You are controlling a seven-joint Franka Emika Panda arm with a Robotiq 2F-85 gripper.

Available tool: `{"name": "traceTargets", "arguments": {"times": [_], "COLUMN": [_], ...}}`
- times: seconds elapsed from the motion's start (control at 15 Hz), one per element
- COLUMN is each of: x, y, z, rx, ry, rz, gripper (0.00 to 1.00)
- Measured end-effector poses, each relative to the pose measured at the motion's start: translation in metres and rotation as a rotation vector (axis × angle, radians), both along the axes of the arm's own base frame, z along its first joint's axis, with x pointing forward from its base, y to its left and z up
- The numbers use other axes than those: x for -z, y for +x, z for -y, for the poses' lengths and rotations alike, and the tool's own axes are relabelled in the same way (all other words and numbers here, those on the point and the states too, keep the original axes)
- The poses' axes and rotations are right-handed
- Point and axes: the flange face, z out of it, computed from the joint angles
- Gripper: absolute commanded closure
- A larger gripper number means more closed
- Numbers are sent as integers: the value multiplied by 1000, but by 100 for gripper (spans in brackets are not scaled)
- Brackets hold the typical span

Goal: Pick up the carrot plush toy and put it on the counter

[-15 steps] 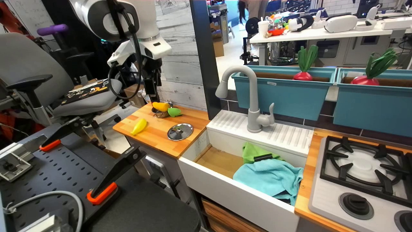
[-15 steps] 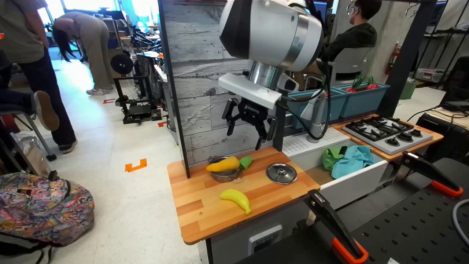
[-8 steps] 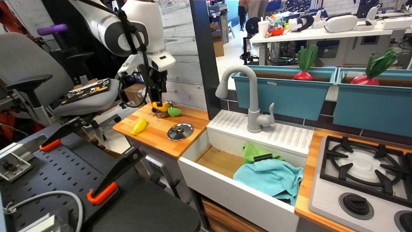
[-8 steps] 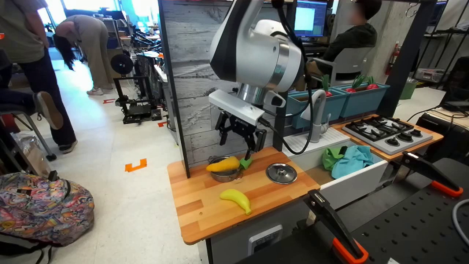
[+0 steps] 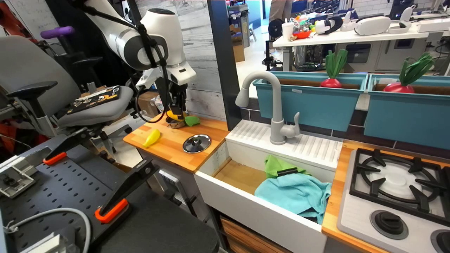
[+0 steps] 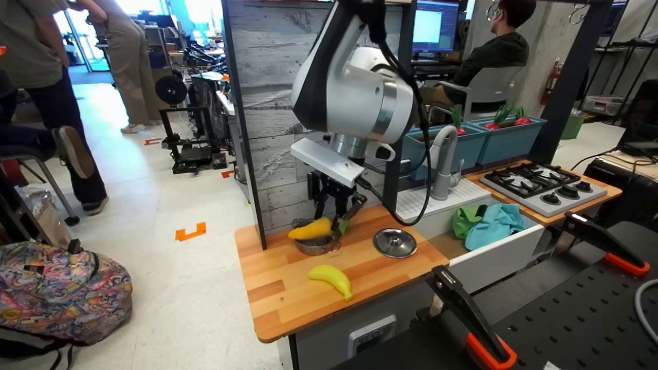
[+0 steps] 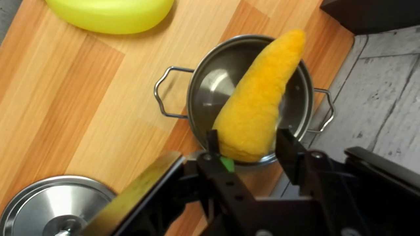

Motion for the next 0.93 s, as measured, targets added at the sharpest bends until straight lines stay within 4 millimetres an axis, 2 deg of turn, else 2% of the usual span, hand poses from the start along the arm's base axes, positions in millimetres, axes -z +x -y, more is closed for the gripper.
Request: {"name": "traceTargets", "arguments": {"times": [0.13, 0.2, 0.53, 0.8, 0.93], "x": [0, 0, -10, -33, -47], "y": [1, 1, -5, -27, -41], "z": [1, 1, -13, -26, -25], "rx": [1, 0, -53, -159, -209], "ry": [-1, -1, 15, 30, 29], "rz": [2, 2, 7, 13, 22], "gripper": [96, 99, 99, 98, 98]}}
